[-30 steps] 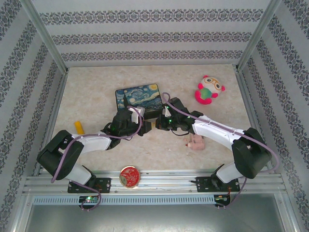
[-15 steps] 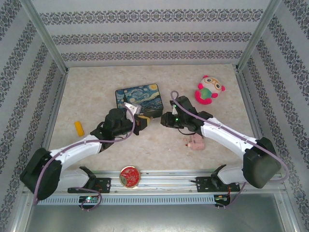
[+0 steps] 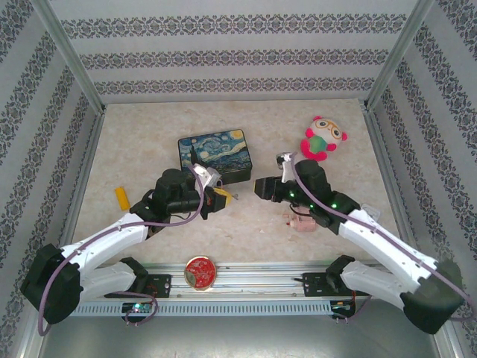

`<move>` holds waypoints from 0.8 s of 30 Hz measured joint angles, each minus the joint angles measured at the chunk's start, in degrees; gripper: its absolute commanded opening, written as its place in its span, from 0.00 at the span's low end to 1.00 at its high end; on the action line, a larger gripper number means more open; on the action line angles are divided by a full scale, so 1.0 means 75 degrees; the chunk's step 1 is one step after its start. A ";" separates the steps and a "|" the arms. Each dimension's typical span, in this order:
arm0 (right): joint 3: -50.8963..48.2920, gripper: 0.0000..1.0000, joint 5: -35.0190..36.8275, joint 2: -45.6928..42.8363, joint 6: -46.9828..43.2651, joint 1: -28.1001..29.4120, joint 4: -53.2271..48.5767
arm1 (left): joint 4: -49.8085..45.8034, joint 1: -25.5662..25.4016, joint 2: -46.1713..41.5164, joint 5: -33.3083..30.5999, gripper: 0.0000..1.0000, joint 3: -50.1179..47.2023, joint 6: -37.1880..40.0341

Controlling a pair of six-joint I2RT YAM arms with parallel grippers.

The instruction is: Unlock a padlock with a key

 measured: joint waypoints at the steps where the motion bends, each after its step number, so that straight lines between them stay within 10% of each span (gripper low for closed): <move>1: -0.0154 0.49 -0.0326 -0.0195 -0.0006 0.0000 0.0286 | 0.0003 0.0000 0.0000 0.0140 0.00 0.0000 0.0035; 24: -0.1058 0.33 -0.3142 0.0239 0.0574 0.0006 0.2917 | 0.1440 0.0000 -0.0006 0.1250 0.00 -0.0017 -0.0306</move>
